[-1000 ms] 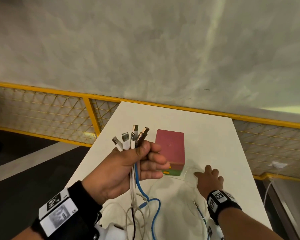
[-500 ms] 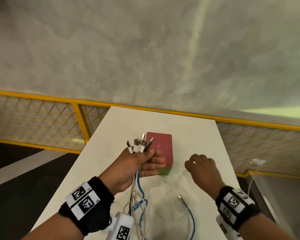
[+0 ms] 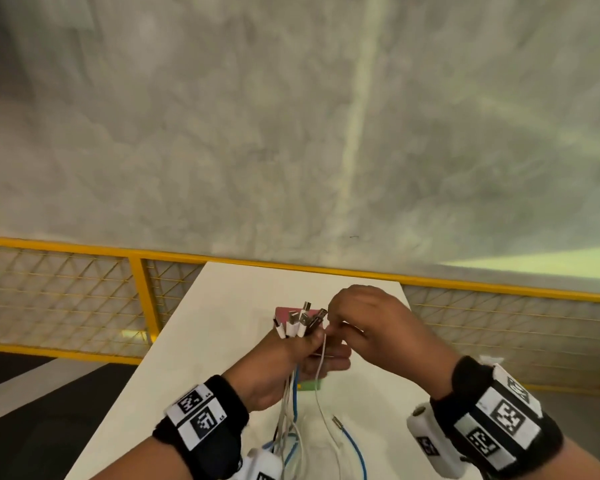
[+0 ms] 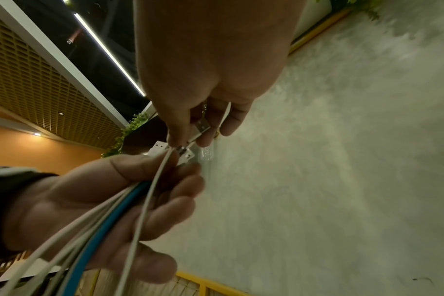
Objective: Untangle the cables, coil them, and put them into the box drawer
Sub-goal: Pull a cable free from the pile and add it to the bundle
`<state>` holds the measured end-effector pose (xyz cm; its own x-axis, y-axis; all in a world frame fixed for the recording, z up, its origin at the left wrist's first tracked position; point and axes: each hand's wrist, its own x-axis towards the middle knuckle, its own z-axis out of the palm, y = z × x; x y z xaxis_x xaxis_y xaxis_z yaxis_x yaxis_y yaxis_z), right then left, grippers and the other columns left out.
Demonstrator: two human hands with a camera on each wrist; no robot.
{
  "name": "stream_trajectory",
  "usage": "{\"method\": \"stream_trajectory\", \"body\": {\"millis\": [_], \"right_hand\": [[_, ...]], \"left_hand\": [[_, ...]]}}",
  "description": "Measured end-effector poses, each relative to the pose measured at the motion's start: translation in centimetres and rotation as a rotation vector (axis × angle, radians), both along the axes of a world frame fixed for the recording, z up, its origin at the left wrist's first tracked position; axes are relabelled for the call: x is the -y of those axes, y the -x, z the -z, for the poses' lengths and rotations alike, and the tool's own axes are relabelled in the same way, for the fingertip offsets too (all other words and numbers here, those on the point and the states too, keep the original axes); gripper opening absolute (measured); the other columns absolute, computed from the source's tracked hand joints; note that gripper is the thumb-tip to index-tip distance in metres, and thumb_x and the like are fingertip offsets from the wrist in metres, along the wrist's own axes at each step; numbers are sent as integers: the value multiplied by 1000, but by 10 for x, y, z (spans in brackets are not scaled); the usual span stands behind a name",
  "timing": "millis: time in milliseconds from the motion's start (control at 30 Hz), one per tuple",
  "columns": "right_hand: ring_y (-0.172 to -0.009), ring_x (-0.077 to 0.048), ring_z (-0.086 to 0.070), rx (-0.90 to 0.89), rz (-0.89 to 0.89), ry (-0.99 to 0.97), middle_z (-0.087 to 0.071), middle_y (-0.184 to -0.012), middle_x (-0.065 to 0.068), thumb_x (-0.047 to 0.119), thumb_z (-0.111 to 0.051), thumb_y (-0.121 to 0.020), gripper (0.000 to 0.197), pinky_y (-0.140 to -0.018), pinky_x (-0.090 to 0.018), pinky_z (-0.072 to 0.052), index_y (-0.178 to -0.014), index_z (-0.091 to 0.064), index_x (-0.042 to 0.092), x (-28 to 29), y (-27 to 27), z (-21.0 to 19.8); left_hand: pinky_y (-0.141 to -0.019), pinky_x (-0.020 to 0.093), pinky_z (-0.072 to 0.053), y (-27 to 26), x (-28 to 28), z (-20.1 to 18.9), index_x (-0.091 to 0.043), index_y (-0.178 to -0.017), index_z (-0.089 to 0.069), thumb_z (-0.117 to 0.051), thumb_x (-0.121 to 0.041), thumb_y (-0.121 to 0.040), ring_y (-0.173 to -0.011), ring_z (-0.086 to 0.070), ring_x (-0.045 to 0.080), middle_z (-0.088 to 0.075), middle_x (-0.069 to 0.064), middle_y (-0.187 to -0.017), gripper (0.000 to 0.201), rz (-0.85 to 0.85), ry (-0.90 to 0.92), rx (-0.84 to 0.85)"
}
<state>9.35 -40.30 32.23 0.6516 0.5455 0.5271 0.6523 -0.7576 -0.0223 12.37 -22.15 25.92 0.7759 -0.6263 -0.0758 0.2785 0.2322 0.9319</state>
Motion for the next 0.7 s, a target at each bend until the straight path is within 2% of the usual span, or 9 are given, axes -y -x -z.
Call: {"method": "stream_trajectory", "body": {"millis": [100, 233, 333, 400, 433, 500, 567, 633, 700], "right_hand": [[-72, -20, -57, 0, -47, -44, -63, -77, 1, 12, -60, -82, 4, -65, -32, -47, -80, -60, 15, -4, 3, -8], [-77, -21, -60, -45, -77, -114, -65, -81, 0, 16, -59, -85, 6, -65, -38, -51, -82, -62, 13, -11, 6, -9], [-87, -16, -62, 5, 20, -202, -66, -92, 4, 21, -66, -84, 10, -76, -29, -51, -93, -64, 16, -15, 4, -6], [-83, -8, -59, -16, 211, -435, -64, -89, 8, 25, -71, -83, 13, -74, -19, -46, -90, -62, 19, -14, 2, 6], [-76, -6, -57, -116, 320, -599, -64, -82, 7, 26, -70, -84, 12, -70, -19, -46, -84, -61, 19, -13, 3, 16], [-64, -13, -55, -516, 437, -858, -64, -69, -1, 26, -62, -90, 20, -64, -34, -46, -75, -63, 14, -13, 8, 45], [-61, -15, -51, -895, 408, -877, -61, -67, -3, 17, -59, -90, 15, -57, -31, -40, -80, -68, 10, -24, 20, 83], [-62, -4, -50, -933, 331, -758, -59, -73, 7, 22, -68, -82, 11, -59, -21, -41, -93, -68, 22, -40, 32, 113], [-72, 1, -51, -772, 253, -607, -55, -84, 13, 34, -72, -77, 19, -68, -13, -40, -94, -63, 33, -52, 31, 129]], "left_hand": [[-102, 50, -49, 6, -5, -4, -3, -117, -66, -57, -40, -92, -109, -69, 37, -72, 20, -114, 46, 146, 33, -72], [-91, 42, -57, 10, -7, -9, -4, -108, -71, -73, -48, -80, -103, -72, 33, -74, 17, -107, 53, 264, 116, -86], [-88, 43, -58, 9, -7, -14, -6, -99, -72, -69, -44, -83, -90, -75, 29, -75, 14, -94, 41, 168, 119, -69], [-86, 42, -57, 7, -6, -18, -7, -95, -69, -60, -37, -89, -80, -76, 26, -75, 12, -85, 33, 17, 102, -101], [-84, 40, -58, 5, -6, -19, -6, -95, -68, -55, -34, -93, -77, -76, 24, -75, 11, -83, 31, -56, 110, -132], [-80, 37, -59, 0, -9, -19, -5, -95, -67, -47, -29, -98, -76, -76, 23, -75, 10, -83, 31, -160, 143, -168], [-80, 37, -59, -3, -14, -18, -5, -94, -68, -47, -28, -99, -79, -76, 24, -76, 11, -84, 32, -205, 162, -179], [-81, 39, -59, -2, -17, -14, -4, -93, -69, -48, -27, -97, -80, -76, 25, -75, 12, -84, 31, -211, 158, -177], [-82, 41, -59, 2, -17, -10, -4, -91, -71, -50, -26, -97, -81, -76, 27, -74, 14, -84, 32, -197, 156, -182]]}}
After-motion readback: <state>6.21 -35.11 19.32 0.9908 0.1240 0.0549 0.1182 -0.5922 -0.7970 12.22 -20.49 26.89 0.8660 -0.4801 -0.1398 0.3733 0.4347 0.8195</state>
